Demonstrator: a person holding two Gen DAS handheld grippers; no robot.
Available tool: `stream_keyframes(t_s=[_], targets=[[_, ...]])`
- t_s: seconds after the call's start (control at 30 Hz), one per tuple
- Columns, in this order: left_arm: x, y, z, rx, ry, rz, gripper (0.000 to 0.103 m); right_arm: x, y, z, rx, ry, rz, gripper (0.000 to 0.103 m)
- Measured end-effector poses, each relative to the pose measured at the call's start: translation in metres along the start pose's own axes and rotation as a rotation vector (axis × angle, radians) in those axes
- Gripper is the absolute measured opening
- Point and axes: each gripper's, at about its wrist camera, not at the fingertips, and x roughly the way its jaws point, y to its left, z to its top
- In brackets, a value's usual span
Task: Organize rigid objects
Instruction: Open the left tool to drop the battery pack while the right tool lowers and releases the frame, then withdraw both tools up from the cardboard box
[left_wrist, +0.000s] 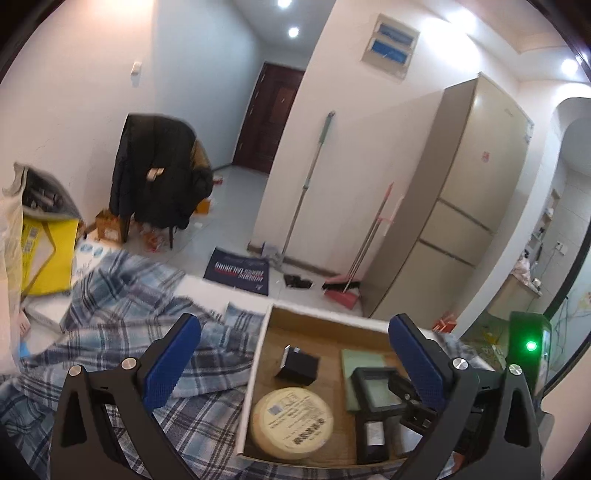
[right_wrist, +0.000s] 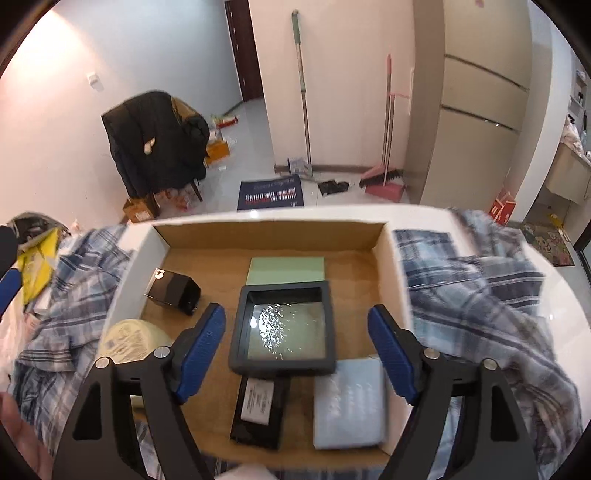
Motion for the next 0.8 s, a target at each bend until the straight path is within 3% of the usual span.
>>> stream_keyframes(t_s=[0.2, 0.33, 0.43, 0.5, 0.57, 0.63, 0.8], targets=[[-0.057, -0.039, 0.015, 0.141, -0.106, -0.087, 0.103, -0.084, -0.008, -0.008, -0.035, -0.140, 0.039, 0.090], [-0.085, -0.060, 0.012, 0.243, -0.058, -0.152, 0.103, -0.134, -0.007, -0.022, -0.091, -0.223, 0.058, 0.096], [-0.114, -0.060, -0.001, 0.305, -0.058, -0.131, 0.103, -0.166, -0.008, -0.043, -0.117, -0.289, 0.058, 0.102], [-0.139, -0.052, -0.010, 0.310, -0.078, -0.144, 0.103, -0.184, -0.008, -0.059, -0.142, -0.331, -0.014, 0.102], [-0.159, -0.043, -0.017, 0.289, -0.090, -0.149, 0.103, -0.200, -0.009, -0.077, -0.142, -0.384, -0.161, 0.102], [-0.174, -0.034, -0.025, 0.265, -0.077, -0.159, 0.103, -0.211, -0.013, -0.087, -0.137, -0.371, -0.242, 0.102], [-0.191, -0.023, -0.048, 0.268, -0.018, -0.110, 0.103, -0.230, -0.030, -0.113, -0.066, -0.323, -0.063, 0.102]])
